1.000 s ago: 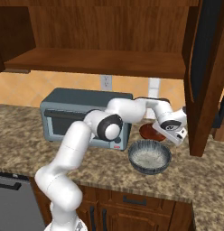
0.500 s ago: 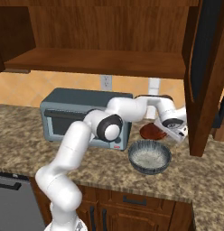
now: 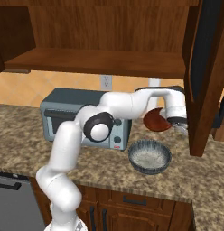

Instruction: Pick up the bowls on the counter and stack them on top of one another in the open cabinet. Place the smaller bowl on top of the larger bowl.

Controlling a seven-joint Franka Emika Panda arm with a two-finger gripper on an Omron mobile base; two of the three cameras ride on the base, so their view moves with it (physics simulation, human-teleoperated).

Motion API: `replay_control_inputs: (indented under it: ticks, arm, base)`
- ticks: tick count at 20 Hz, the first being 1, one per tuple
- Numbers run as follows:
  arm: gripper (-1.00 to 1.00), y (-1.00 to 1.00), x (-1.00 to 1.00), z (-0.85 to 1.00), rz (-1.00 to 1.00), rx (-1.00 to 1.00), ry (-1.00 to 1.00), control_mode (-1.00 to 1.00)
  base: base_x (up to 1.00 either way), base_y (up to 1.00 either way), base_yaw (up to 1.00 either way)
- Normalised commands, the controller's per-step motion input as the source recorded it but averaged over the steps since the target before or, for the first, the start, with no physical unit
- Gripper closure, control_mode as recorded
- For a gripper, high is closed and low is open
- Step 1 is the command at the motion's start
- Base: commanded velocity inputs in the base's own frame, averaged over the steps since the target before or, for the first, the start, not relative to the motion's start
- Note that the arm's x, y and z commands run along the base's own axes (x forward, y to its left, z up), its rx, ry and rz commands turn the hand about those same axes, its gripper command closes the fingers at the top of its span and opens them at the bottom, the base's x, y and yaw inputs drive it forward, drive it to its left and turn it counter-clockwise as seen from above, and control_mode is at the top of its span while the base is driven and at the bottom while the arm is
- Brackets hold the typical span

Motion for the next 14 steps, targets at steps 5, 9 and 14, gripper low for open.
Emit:
replay_control_inputs:
  ticks: [5, 9, 14]
  arm:
    - [1.00, -0.28, -1.00, 0.06, -0.01, 0.00, 0.02, -1.00]
    - [1.00, -0.01, -1.00, -0.10, 0.00, -0.02, 0.12, -1.00]
    - [1.00, 0.15, -0.90, -0.29, 0.03, -0.08, 0.10, -1.00]
  base:
    - [0.00, 0.00, 0.00]
    - [0.00, 0.00, 0.00]
    - [0.00, 0.00, 0.00]
